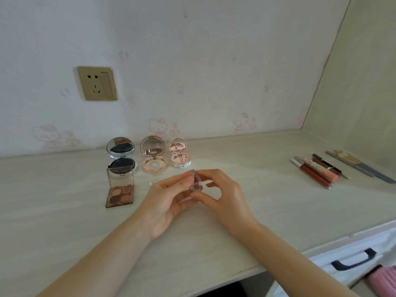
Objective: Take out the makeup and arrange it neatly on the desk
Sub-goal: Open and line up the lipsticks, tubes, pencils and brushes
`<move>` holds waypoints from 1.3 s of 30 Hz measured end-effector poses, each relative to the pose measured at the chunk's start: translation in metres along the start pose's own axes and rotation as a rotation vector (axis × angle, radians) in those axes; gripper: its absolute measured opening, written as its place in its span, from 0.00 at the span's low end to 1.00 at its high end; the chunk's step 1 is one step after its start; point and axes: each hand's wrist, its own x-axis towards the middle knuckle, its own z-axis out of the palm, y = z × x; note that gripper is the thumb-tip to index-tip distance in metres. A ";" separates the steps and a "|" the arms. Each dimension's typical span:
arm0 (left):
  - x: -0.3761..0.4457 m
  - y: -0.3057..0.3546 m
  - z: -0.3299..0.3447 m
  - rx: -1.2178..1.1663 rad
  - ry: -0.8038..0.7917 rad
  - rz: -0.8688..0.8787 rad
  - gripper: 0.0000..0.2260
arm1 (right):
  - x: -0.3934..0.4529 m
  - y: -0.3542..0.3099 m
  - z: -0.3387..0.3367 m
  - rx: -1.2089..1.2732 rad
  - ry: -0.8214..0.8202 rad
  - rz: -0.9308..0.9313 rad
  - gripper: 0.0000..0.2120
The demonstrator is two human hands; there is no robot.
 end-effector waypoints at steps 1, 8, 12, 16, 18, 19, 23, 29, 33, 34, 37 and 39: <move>0.000 0.000 -0.002 0.005 -0.004 -0.004 0.17 | -0.001 0.000 0.000 -0.001 -0.007 -0.009 0.19; -0.005 0.001 -0.004 0.027 -0.040 -0.008 0.10 | -0.001 0.001 0.000 -0.005 -0.023 -0.039 0.19; -0.008 0.003 -0.004 0.013 -0.050 -0.016 0.11 | -0.002 0.001 0.000 -0.002 -0.038 -0.046 0.17; -0.009 0.004 -0.006 -0.028 -0.036 -0.029 0.12 | -0.003 0.002 -0.002 0.062 0.001 0.009 0.11; -0.009 0.003 -0.006 -0.010 -0.046 -0.034 0.13 | -0.002 0.002 -0.003 0.120 0.056 0.101 0.10; -0.009 0.002 -0.006 0.010 -0.057 -0.037 0.14 | -0.002 0.001 -0.004 0.143 0.080 0.142 0.09; -0.010 0.000 -0.004 0.034 -0.082 -0.048 0.16 | 0.000 0.001 -0.004 0.209 0.135 0.220 0.09; -0.011 0.001 -0.003 -0.014 -0.089 -0.064 0.19 | 0.000 0.002 -0.003 0.204 0.139 0.232 0.12; -0.012 -0.002 -0.001 -0.066 -0.094 -0.092 0.21 | -0.003 -0.002 -0.005 0.157 0.116 0.200 0.12; -0.011 -0.002 -0.002 -0.071 -0.095 -0.095 0.21 | -0.003 -0.002 -0.005 0.144 0.111 0.197 0.12; -0.010 -0.003 -0.002 -0.047 -0.092 -0.086 0.17 | -0.002 -0.003 -0.005 0.142 0.123 0.215 0.11; -0.010 -0.006 -0.001 0.031 -0.048 -0.050 0.13 | -0.002 -0.002 -0.005 0.122 0.130 0.229 0.10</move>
